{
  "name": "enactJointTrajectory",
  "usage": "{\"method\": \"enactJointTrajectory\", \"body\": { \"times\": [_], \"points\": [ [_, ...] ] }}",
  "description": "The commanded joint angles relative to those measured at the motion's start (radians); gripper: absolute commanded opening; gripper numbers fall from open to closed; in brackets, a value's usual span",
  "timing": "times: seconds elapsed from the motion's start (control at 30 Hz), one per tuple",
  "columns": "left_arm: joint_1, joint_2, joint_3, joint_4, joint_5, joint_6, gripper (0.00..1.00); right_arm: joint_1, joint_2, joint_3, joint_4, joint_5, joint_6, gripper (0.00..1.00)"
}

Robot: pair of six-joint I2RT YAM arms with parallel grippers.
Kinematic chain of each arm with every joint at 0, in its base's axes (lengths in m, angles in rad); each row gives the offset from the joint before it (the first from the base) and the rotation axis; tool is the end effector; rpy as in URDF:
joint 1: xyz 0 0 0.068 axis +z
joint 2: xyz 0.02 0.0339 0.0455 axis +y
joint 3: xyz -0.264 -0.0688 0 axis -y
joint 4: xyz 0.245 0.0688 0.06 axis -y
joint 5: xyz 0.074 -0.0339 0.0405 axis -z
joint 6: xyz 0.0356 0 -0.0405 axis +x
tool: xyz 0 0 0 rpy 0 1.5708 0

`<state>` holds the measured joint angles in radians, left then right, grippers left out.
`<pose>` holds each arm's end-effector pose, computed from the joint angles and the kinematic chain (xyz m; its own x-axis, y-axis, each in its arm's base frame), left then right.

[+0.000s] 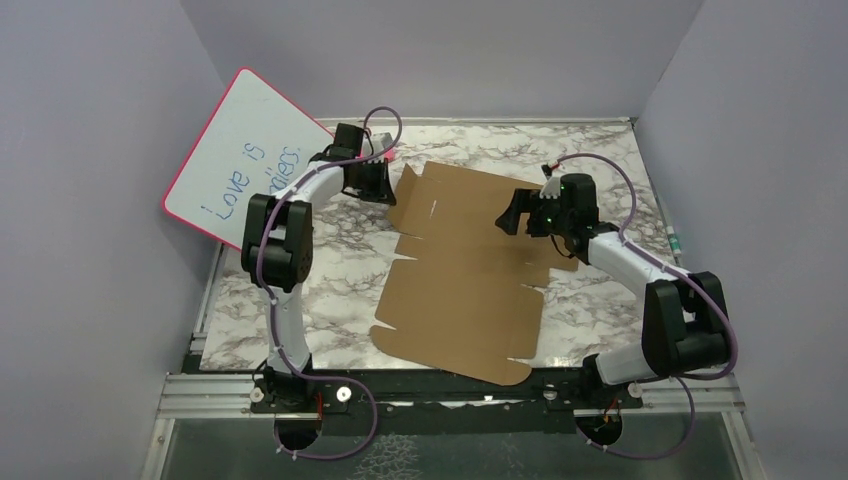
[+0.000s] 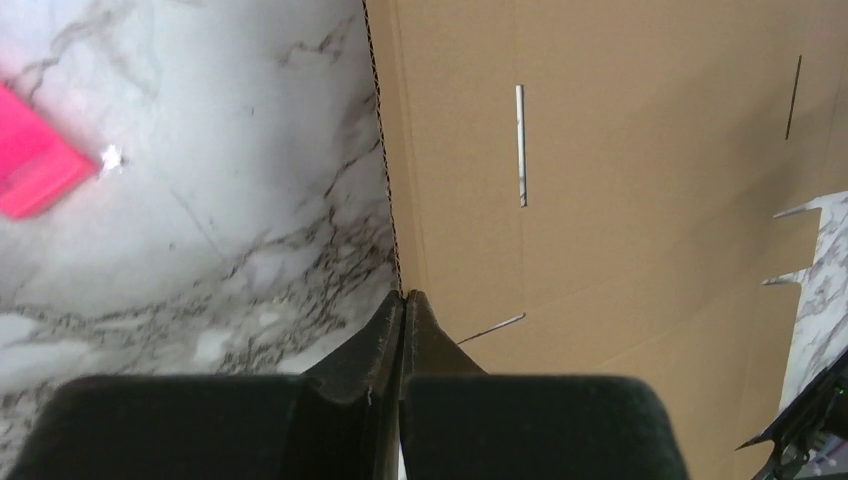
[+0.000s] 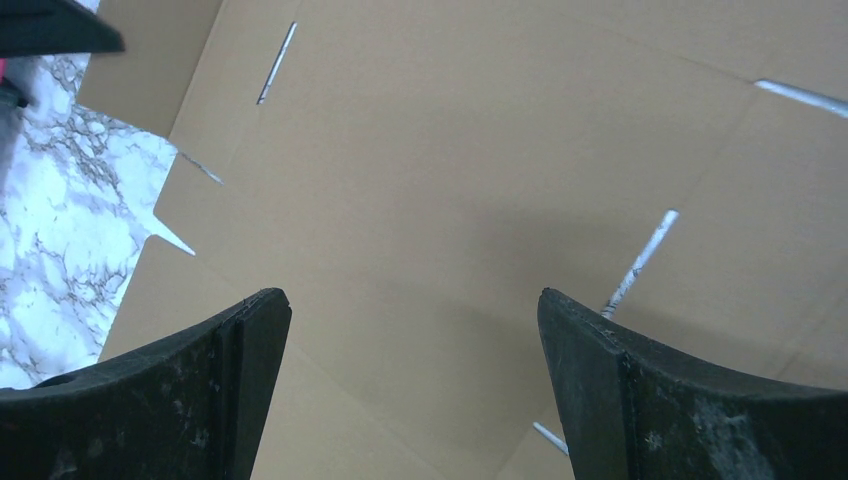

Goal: Fold the paper box

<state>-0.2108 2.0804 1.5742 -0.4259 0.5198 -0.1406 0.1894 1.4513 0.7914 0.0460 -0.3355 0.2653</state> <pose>0.4409 -0.1124 0.1934 -0.8434 0.0561 -0.5344 0.3565 0.8025 -0.4784 0.2991 0.0693 0.2108 -0.6619 0.1252 -0.7391 -0.2783 0.8745 0.3974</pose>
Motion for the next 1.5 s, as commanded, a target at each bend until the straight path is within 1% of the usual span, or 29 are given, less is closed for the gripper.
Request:
{"method": "enactJointTrajectory", "body": {
  "times": [0.0,0.07,0.17,0.33,0.5,0.57,0.7,0.8,1.0,1.13,1.23,1.3,1.33,1.4,1.47],
  "points": [
    [0.021,-0.068,-0.051,-0.128,-0.023,0.099,0.0,-0.004,-0.043,-0.001,-0.043,-0.01,0.004,1.0],
    [0.021,-0.077,-0.057,-0.163,-0.031,0.116,0.0,-0.004,-0.044,0.005,-0.044,0.009,0.002,1.0],
    [0.021,-0.098,-0.074,-0.201,-0.039,0.13,0.0,-0.004,-0.035,0.014,-0.091,0.064,-0.003,1.0],
    [0.026,-0.158,-0.131,-0.244,-0.128,0.128,0.0,-0.004,-0.032,0.013,-0.111,0.167,-0.006,1.0],
    [0.048,-0.22,-0.206,-0.25,-0.181,0.093,0.0,-0.015,-0.014,0.022,-0.142,0.276,0.018,1.0],
    [0.049,-0.239,-0.23,-0.246,-0.197,0.091,0.0,-0.03,-0.006,0.013,-0.14,0.297,0.027,1.0],
    [0.05,-0.25,-0.256,-0.24,-0.209,0.084,0.0,-0.07,0.019,0.001,-0.132,0.301,0.035,1.0],
    [0.05,-0.267,-0.283,-0.226,-0.179,0.069,0.0,-0.109,0.039,-0.012,-0.122,0.279,0.047,0.98],
    [0.049,-0.342,-0.387,-0.174,-0.151,0.02,0.0,-0.161,0.062,-0.038,-0.101,0.235,0.058,0.95],
    [0.049,-0.398,-0.465,-0.152,-0.19,-0.003,0.0,-0.165,0.091,-0.035,-0.098,0.19,0.056,0.92],
    [0.05,-0.439,-0.51,-0.14,-0.21,-0.016,0.01,-0.166,0.109,-0.032,-0.1,0.115,0.049,0.89],
    [0.049,-0.471,-0.538,-0.132,-0.213,-0.026,0.02,-0.165,0.117,-0.029,-0.108,0.06,0.038,0.87],
    [0.049,-0.489,-0.55,-0.128,-0.218,-0.032,0.06,-0.164,0.118,-0.03,-0.11,0.04,0.032,0.86],
    [0.049,-0.527,-0.572,-0.119,-0.237,-0.041,0.13,-0.165,0.109,-0.033,-0.112,0.036,0.032,0.85],
    [0.05,-0.558,-0.575,-0.114,-0.272,-0.049,0.24,-0.165,0.089,-0.035,-0.113,0.056,0.029,0.86]
  ]
}}
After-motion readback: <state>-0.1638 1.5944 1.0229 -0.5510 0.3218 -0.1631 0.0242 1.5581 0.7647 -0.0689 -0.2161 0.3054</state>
